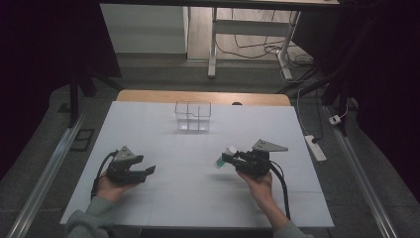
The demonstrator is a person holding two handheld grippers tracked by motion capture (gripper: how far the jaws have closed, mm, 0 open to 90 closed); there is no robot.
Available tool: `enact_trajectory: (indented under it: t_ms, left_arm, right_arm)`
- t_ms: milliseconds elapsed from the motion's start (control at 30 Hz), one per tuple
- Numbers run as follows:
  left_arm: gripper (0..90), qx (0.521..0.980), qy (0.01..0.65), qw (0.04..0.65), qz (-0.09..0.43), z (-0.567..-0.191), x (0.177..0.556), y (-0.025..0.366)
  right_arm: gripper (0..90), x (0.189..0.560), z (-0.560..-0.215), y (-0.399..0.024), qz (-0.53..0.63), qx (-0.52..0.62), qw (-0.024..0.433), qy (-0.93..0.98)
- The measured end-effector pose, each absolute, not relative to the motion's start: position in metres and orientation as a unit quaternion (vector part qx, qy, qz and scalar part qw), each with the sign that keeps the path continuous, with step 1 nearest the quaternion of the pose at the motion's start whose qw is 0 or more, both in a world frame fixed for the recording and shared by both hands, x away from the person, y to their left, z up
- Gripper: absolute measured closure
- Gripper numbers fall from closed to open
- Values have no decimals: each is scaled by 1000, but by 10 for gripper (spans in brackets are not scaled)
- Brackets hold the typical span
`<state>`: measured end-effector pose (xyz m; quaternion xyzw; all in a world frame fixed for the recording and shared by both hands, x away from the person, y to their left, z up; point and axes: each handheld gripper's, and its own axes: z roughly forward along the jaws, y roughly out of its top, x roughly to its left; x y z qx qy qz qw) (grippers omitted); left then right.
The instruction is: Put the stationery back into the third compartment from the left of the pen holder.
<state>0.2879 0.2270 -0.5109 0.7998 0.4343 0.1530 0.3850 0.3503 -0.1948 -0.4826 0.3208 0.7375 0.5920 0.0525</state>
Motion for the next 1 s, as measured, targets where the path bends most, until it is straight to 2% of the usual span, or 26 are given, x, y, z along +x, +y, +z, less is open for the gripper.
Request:
enact_trajectory:
  t_ms: [533,1000]
  left_arm:
    - [336,800,430,391,148,-513,290,231]
    - [328,804,426,388,147,-514,290,228]
  right_arm:
    - [649,391,-447,-164,607,317,67,725]
    - [649,426,-430,-150,608,330,82,717]
